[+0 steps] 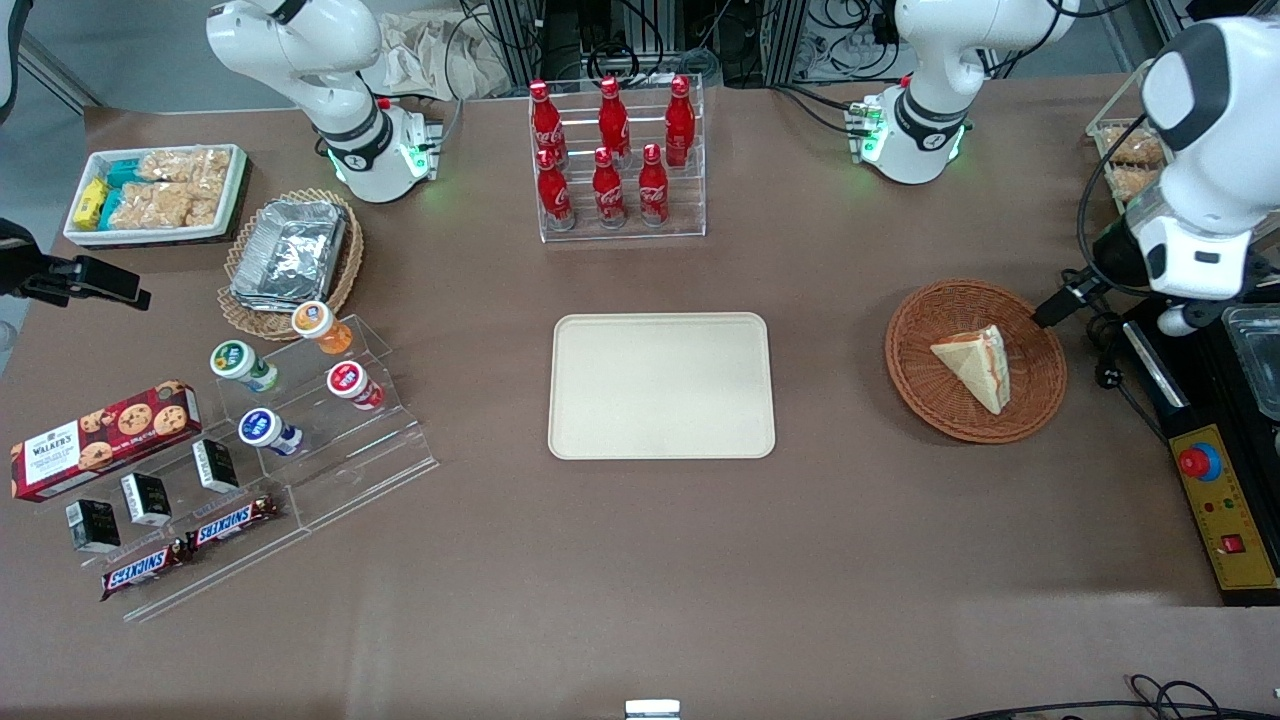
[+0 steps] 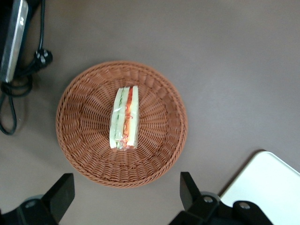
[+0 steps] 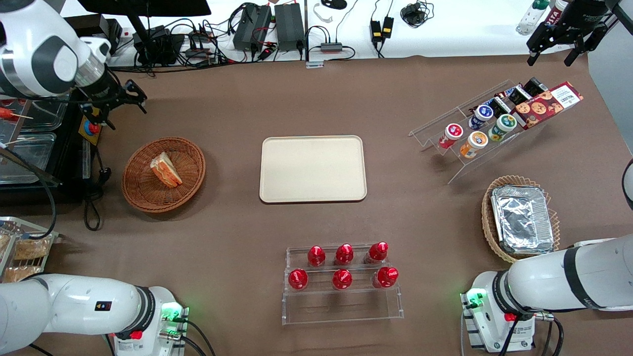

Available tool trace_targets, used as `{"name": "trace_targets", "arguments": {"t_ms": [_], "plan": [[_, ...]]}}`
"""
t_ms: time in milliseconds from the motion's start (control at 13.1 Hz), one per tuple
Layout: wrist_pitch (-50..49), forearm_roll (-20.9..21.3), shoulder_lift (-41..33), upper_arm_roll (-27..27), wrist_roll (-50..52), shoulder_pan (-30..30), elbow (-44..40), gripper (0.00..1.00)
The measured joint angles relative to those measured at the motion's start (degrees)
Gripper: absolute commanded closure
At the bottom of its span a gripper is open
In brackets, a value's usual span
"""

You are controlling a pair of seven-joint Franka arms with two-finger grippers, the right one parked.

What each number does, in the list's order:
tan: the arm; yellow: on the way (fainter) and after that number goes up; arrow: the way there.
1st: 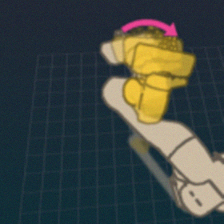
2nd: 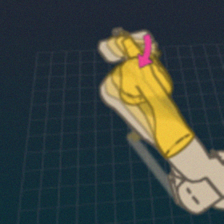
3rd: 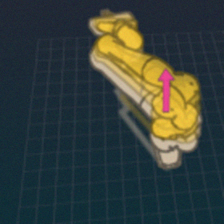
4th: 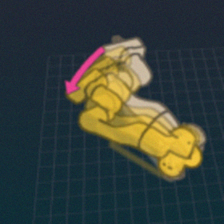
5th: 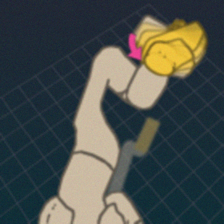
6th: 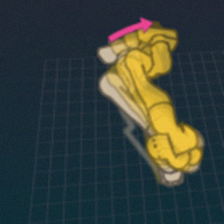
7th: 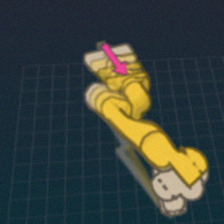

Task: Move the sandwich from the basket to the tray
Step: 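Lower the open left gripper onto the sandwich and close on it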

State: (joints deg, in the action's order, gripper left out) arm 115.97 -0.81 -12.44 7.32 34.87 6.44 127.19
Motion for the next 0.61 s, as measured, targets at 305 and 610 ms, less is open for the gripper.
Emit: {"name": "trace_targets", "arguments": {"t_ms": [305, 610], "plan": [[11.01, -0.01, 1.96, -0.02, 3.89, 0.00, 9.28, 0.00], [22.40, -0.20, 9.23, 0.69, 5.10, -0.01, 15.26, 0.00]]}}
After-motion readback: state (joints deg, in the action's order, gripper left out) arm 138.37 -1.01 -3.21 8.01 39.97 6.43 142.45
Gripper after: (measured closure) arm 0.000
